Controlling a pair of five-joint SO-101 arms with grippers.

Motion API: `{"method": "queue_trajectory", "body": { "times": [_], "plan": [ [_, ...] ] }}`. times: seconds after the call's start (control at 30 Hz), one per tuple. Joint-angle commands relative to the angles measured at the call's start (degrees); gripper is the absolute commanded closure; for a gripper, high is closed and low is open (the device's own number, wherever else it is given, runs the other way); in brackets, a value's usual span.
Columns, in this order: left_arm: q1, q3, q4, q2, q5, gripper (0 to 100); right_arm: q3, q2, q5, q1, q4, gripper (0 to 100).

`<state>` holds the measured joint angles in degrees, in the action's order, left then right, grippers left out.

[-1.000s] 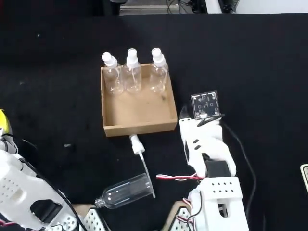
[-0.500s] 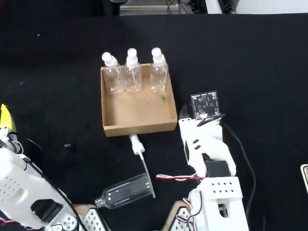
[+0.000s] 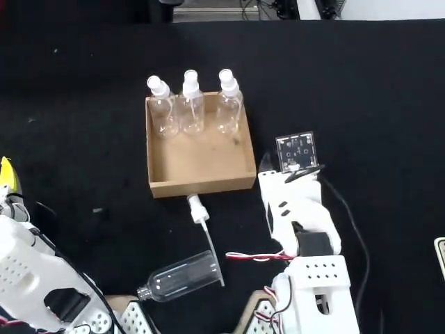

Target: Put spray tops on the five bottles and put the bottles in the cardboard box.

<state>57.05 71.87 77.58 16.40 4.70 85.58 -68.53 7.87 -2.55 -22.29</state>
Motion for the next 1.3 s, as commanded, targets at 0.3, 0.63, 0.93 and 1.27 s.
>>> {"method": "queue_trajectory", "body": {
  "times": [0.3, 0.63, 0.93, 1.27],
  "plan": [
    [0.13, -1.54, 4.66, -2.99, -0.18, 61, -0.22, -0.75, 0.09, 0.62, 1.49, 97.5],
    [-0.92, 0.22, 7.12, -2.46, -0.18, 61, -0.22, -0.75, 0.09, 0.62, 1.49, 97.5],
    [-1.1, 0.48, 7.03, -2.37, -0.18, 69, -0.22, -0.84, 0.09, 0.7, 1.49, 97.5],
    [-2.24, 1.54, 0.88, -2.9, -0.26, 97, -0.31, -0.84, 0.09, 0.79, 1.49, 97.5]
  ]
}}
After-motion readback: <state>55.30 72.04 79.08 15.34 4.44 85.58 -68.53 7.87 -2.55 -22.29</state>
